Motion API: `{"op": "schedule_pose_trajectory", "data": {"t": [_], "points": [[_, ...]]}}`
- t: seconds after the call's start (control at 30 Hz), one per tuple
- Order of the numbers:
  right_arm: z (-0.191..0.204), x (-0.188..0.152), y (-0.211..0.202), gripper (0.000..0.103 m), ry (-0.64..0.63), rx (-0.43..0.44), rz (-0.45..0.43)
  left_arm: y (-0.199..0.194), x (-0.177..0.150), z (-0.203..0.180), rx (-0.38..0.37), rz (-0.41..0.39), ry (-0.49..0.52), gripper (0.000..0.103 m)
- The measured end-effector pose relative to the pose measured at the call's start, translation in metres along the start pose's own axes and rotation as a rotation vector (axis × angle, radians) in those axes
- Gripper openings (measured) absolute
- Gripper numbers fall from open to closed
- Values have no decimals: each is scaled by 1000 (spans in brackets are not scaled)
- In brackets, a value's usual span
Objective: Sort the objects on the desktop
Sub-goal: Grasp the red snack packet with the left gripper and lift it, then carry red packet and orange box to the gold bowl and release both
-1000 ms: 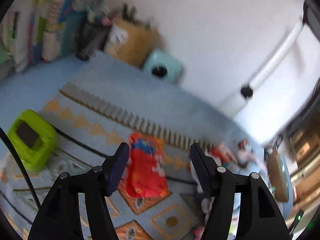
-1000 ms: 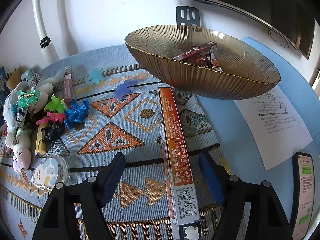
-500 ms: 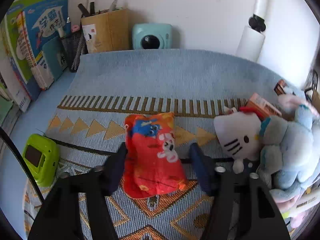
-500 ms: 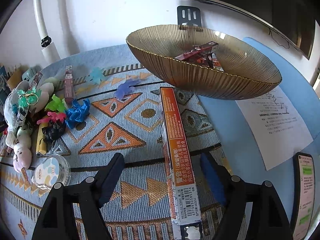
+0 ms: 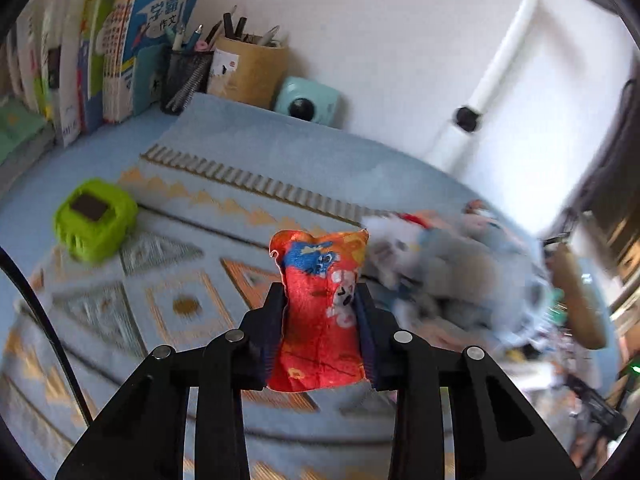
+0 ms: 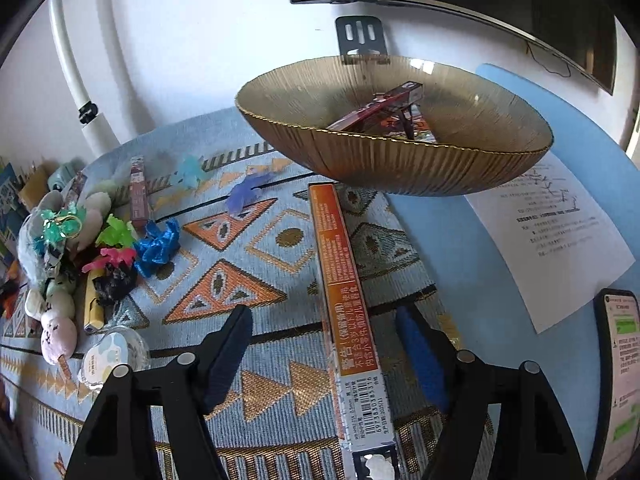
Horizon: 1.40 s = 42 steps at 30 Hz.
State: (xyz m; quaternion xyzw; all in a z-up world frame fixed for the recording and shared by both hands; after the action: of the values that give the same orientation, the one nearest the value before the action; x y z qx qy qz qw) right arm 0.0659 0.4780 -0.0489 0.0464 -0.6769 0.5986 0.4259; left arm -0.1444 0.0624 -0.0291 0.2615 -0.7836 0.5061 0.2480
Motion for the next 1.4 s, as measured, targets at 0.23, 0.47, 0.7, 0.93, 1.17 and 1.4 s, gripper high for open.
{"op": "schedule_pose_trajectory", "data": {"t": [0.23, 0.47, 0.7, 0.93, 1.17, 1.4], "points": [[-10, 1, -1, 50, 25, -60, -9, -14, -30, -18, -81, -25, 13, 31], [-2, 12, 8, 50, -67, -119, 25, -11, -30, -16, -95, -22, -19, 31], [16, 12, 10, 18, -85, -86, 5, -11, -32, -17, -103, -21, -29, 31], [42, -33, -25, 18, -86, 79, 28, -12, -32, -15, -108, -21, -41, 31], [32, -76, -69, 18, 99, 358, 44, -13, -32, -17, -109, -22, -38, 31], [8, -40, -129, 18, 240, 492, -93, -23, -29, -22, -106, -48, -13, 31]]}}
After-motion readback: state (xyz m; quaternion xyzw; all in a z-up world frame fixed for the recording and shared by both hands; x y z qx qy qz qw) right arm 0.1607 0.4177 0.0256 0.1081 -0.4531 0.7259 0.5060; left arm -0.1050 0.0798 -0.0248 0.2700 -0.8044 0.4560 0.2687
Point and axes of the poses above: each gripper's, at about its wrist camera, not at the fingertips, and y roughly the way its jaws point, z to its left, x to its top, the point moved 10 cm from there along y, roughly the way its jaws point, and after that the axes turned 1 degree about -y, right-handed, at the moved point
